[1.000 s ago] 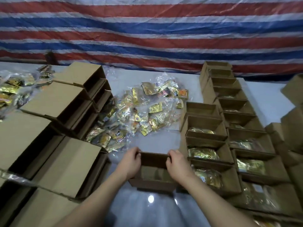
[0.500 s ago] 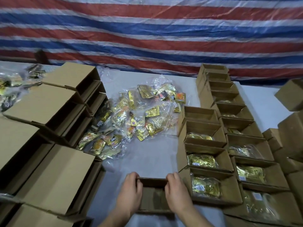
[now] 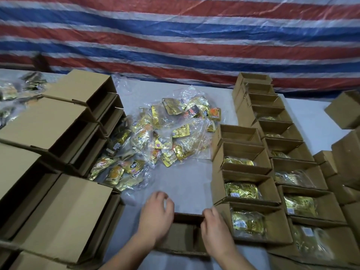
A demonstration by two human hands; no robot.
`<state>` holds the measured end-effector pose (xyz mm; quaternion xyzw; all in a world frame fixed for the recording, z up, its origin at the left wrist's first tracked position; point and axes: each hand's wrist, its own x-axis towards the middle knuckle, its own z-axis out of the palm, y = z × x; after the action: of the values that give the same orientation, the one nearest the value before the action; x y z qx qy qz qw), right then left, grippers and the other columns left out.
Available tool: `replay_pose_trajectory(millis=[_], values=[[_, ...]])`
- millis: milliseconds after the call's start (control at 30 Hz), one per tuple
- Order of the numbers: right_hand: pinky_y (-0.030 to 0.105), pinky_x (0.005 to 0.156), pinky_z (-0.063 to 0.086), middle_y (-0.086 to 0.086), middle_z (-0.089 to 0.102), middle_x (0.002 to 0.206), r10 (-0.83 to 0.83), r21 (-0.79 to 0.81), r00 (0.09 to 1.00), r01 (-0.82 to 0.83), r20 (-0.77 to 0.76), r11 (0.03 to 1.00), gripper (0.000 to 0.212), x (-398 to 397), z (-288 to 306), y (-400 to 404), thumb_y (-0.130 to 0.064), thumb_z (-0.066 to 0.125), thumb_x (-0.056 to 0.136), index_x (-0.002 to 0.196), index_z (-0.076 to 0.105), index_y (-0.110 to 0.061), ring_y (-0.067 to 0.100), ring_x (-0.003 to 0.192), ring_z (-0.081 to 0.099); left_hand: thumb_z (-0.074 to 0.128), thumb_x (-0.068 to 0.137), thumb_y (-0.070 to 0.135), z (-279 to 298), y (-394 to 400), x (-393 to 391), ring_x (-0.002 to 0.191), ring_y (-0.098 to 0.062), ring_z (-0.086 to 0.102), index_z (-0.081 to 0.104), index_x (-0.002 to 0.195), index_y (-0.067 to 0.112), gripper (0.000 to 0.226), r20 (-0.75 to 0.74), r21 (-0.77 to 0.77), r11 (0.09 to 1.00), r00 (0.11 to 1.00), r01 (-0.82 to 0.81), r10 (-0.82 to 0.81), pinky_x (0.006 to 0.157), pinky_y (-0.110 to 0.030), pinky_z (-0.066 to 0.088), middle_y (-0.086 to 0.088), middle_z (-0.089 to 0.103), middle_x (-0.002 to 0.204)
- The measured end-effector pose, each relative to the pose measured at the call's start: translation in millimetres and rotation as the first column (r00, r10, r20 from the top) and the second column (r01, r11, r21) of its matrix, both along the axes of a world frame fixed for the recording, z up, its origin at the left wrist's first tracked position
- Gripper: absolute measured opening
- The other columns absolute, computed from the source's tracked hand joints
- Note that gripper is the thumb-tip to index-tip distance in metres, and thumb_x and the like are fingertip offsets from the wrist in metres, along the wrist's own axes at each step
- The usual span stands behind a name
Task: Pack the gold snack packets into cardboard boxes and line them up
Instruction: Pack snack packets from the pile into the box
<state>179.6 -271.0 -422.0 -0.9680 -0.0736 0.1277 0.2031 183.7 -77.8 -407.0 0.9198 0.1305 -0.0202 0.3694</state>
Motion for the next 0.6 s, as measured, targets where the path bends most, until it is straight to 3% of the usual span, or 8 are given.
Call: replay_pose_trajectory(millis=[133,233,333,433,500,600], values=[[0.028,0.101,0.038,-0.003,0.041,0.127,-0.003,-0.021,1.0,0.002,-0.029,1.0,0.03,-0.8,6.5,1.5,-0.02,0.041,0.097,0.126,0.049,-0.02,0.017,0.12,0.043,0.044,0.096,0.032,24.2,14.8,99.7,0.103,-0.027,0.056,0.058,0.114,0.008,0.033,0.1,0.061,0.997,0.994,-0.043,0.037,0.086,-0.036,0.045,-0.009,0.059,0.114],[0.025,0.112,0.029,-0.009,0.034,0.14,-0.058,0.018,0.997,0.058,-0.045,0.998,0.044,5.4,17.7,1.5,-0.02,0.042,0.096,0.14,0.041,-0.023,0.01,0.132,0.034,0.044,0.096,0.033,34.1,31.0,180.1,0.105,-0.034,0.056,0.053,0.12,0.005,0.039,0.063,0.208,0.978,0.998,0.015,-0.028,0.085,-0.041,0.047,-0.017,0.056,0.12],[0.021,0.113,0.026,-0.016,0.031,0.14,-0.098,0.072,0.995,0.1,-0.03,0.992,0.044,18.0,32.0,1.9,-0.018,0.04,0.095,0.138,0.043,-0.026,0.004,0.132,0.032,0.044,0.096,0.034,29.7,49.2,243.7,0.096,-0.032,0.058,0.049,0.125,0.004,0.042,0.001,0.327,0.944,0.999,0.035,-0.037,0.076,-0.039,0.05,-0.017,0.058,0.113],[0.013,0.101,0.03,-0.02,0.034,0.134,-0.138,0.131,0.99,0.132,0.04,0.983,0.038,39.2,45.2,-0.6,-0.014,0.041,0.094,0.129,0.049,-0.027,-0.003,0.123,0.038,0.049,0.096,0.033,19.8,66.4,293.6,0.074,-0.024,0.062,0.049,0.123,0.0,0.042,-0.067,0.197,0.974,0.989,-0.115,0.131,0.062,-0.034,0.054,-0.013,0.062,0.096],[0.009,0.091,0.03,-0.023,0.036,0.126,-0.17,0.171,0.982,0.154,0.079,0.973,0.035,56.6,51.8,-3.3,-0.011,0.042,0.094,0.123,0.053,-0.027,-0.007,0.112,0.04,0.056,0.094,0.035,10.9,77.7,319.3,0.087,-0.031,0.065,0.041,0.132,-0.002,0.056,-0.122,0.082,0.969,0.963,-0.232,0.24,0.073,-0.042,0.058,-0.019,0.064,0.107],[0.006,0.089,0.03,-0.016,0.046,0.118,-0.177,0.252,0.978,0.144,0.111,0.957,0.03,82.2,56.1,-5.8,-0.002,0.047,0.091,0.114,0.061,-0.017,-0.013,0.103,0.044,0.064,0.087,0.043,-7.0,88.4,346.5,0.106,-0.039,0.061,0.034,0.139,0.001,0.074,-0.174,0.038,0.956,0.94,-0.291,0.293,0.086,-0.049,0.056,-0.021,0.058,0.122]])
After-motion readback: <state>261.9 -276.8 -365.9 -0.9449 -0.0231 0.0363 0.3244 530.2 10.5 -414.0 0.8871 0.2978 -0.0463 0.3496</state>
